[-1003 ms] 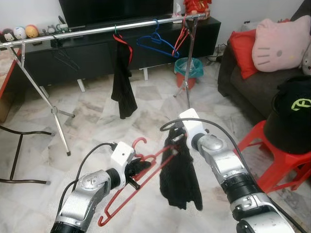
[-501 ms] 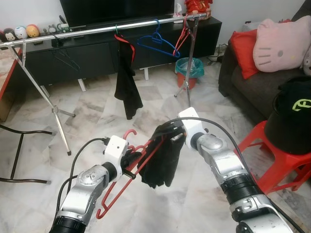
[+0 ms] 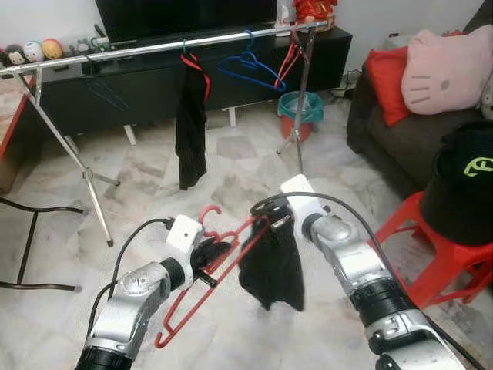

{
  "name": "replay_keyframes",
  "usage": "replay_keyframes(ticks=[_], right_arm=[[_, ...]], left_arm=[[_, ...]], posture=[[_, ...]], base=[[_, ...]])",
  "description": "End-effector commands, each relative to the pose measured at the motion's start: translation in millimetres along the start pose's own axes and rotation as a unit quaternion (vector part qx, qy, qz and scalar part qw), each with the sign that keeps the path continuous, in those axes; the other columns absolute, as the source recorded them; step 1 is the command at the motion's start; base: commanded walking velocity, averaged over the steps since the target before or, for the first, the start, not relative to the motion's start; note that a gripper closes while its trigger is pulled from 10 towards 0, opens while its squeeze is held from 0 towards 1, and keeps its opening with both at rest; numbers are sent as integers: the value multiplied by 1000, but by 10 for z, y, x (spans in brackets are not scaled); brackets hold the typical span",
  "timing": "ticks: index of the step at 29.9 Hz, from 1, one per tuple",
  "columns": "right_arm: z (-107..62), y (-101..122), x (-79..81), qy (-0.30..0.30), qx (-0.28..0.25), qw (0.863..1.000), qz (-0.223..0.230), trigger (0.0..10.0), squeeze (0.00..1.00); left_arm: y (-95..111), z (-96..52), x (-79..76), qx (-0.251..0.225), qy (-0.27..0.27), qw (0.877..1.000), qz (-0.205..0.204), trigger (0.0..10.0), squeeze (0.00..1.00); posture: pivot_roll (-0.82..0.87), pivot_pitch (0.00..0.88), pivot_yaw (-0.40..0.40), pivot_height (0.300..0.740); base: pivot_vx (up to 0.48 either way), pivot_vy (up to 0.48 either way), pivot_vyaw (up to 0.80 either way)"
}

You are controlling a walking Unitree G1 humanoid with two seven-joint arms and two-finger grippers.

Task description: Hang hanger

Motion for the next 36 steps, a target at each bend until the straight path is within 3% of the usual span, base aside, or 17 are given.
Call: replay_keyframes(ticks=[1,7,16,25,28,31,36], right_arm=[[-18,121,39,8,-22,1000,6,10000,0],[-27,195,61,14,-34,999,11,10000,0],[-63,265,144,34,-41,999,9,10000,0],[-104,250,145,21,-34,999,18,10000,0],[-108,202,131,15,-26,999,17,10000,0],[-111,206,152,17,-25,999,16,10000,0],[-112,196,103,2,-21,1000,11,10000,0]], left_arm=[[74,1,-80,-16,-29,999,-6,10000,0],[57,-32,-227,-7,-86,996,-21,10000,0],[55,4,-220,-6,-76,997,-15,10000,0],[-43,14,-40,38,-13,999,17,10000,0],[-54,-33,232,49,76,995,33,10000,0],[-54,-51,349,51,116,991,30,10000,0],[-57,-83,414,59,132,989,39,10000,0]], posture=[[-19,11,21,740],[-15,9,21,740],[-19,9,21,740],[-23,8,22,740],[-18,10,21,740],[-19,11,21,740],[-18,11,22,740]], base=[[0,0,0],[0,0,0],[0,0,0],[0,0,0],[0,0,0],[0,0,0],[0,0,0]])
Point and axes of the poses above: a point about 5 cm out from each wrist's last joint towards the gripper, its own z axis pointing out of the wrist towards the gripper, its own y axis along the axis of the wrist's last joint, x = y × z, the point moved 2 cm from there along z, pointing out of the wrist towards the gripper, and after that the axes turned 3 degrees about z, right-handed, at the moved point
